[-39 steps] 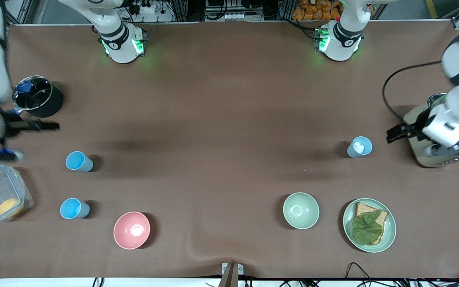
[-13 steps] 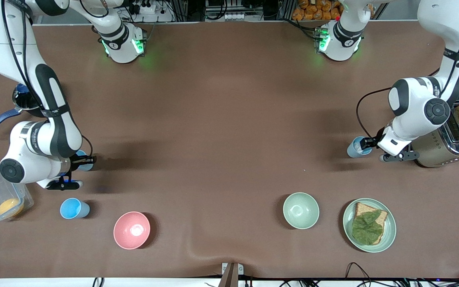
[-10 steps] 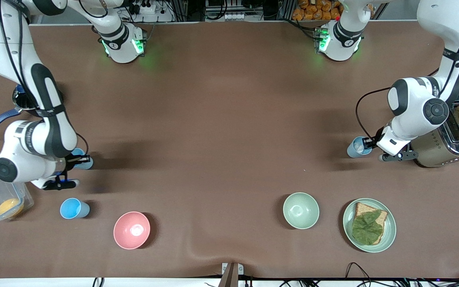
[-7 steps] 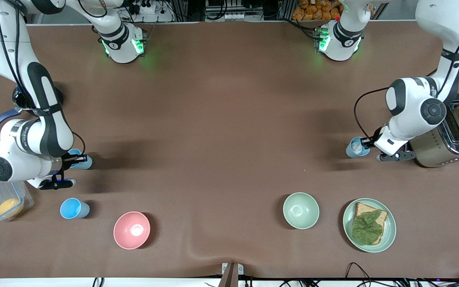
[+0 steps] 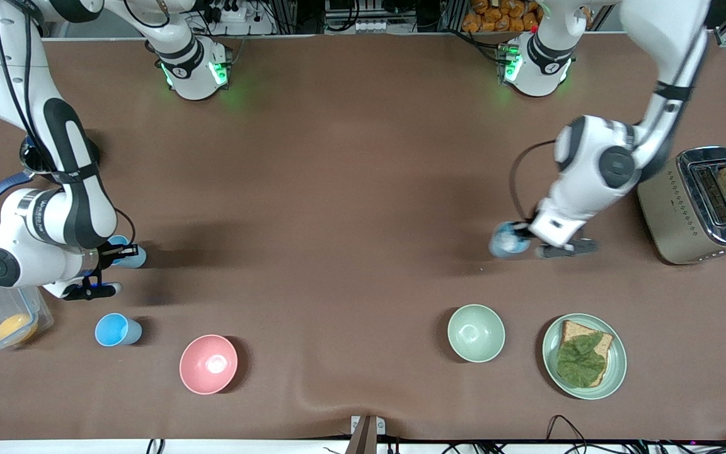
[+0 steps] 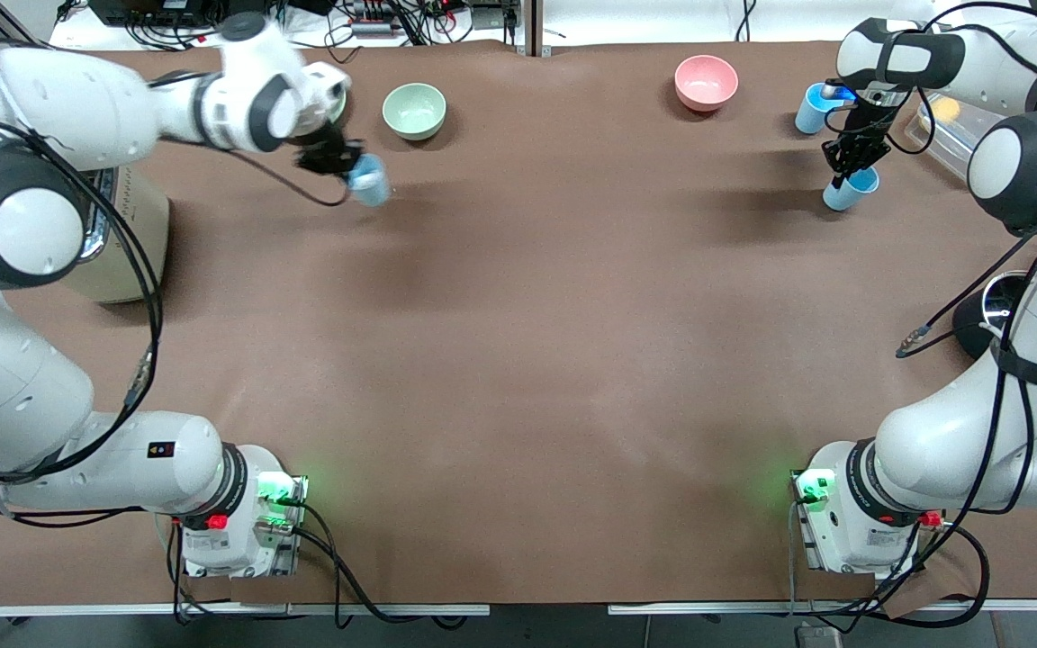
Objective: Stack blue cups with both arms
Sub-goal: 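Carry the blue cup with the left gripper to the table middle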
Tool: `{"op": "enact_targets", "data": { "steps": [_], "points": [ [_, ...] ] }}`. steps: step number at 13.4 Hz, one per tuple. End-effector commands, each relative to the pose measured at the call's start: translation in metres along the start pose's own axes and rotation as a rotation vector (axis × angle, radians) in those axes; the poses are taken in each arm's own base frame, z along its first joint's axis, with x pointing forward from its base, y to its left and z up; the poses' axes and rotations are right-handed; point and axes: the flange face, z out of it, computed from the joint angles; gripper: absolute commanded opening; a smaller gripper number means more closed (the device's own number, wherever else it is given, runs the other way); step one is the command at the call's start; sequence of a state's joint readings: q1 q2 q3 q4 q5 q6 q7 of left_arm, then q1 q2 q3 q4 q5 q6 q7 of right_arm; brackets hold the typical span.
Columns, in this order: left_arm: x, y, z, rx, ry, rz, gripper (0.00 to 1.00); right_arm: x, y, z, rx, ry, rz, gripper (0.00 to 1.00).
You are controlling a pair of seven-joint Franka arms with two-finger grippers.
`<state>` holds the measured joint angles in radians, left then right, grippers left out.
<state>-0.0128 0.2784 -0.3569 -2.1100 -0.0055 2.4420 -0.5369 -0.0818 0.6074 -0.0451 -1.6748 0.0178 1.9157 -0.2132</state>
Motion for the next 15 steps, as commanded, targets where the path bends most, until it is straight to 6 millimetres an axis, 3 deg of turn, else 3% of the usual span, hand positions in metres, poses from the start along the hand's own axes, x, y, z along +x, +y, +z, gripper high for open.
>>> {"op": "enact_targets", "data": {
  "steps": [1, 3, 6, 10, 12, 13, 14, 15],
  "points": [
    [-0.036, 0.105, 0.009, -0.030, -0.032, -0.081, 0.00, -0.005, -0.002, 0.003, 0.012, 0.004, -0.017, 0.00],
    [-0.063, 0.165, 0.023, -0.054, -0.054, -0.122, 0.00, -0.005, -0.002, 0.003, 0.012, 0.004, -0.019, 0.00],
    [-0.097, 0.228, 0.049, -0.070, -0.088, -0.153, 0.00, -0.005, -0.002, 0.003, 0.012, 0.004, -0.019, 0.00],
    [-0.128, 0.280, 0.081, -0.059, -0.081, -0.191, 0.00, -0.005, -0.004, 0.001, 0.011, 0.004, -0.022, 0.00],
    [-0.137, 0.286, 0.089, -0.044, -0.075, -0.199, 0.06, -0.005, -0.006, -0.003, 0.009, 0.009, -0.024, 0.00],
    [-0.136, 0.286, 0.088, -0.043, -0.069, -0.201, 0.75, -0.005, -0.010, -0.007, 0.006, 0.015, -0.030, 0.00],
    [-0.136, 0.287, 0.084, -0.046, -0.064, -0.217, 1.00, -0.006, -0.015, -0.010, 0.003, 0.018, -0.037, 0.00],
    [-0.135, 0.289, 0.078, -0.052, -0.058, -0.232, 1.00, -0.006, -0.022, -0.013, 0.000, 0.015, -0.046, 0.00]
  ]
}}
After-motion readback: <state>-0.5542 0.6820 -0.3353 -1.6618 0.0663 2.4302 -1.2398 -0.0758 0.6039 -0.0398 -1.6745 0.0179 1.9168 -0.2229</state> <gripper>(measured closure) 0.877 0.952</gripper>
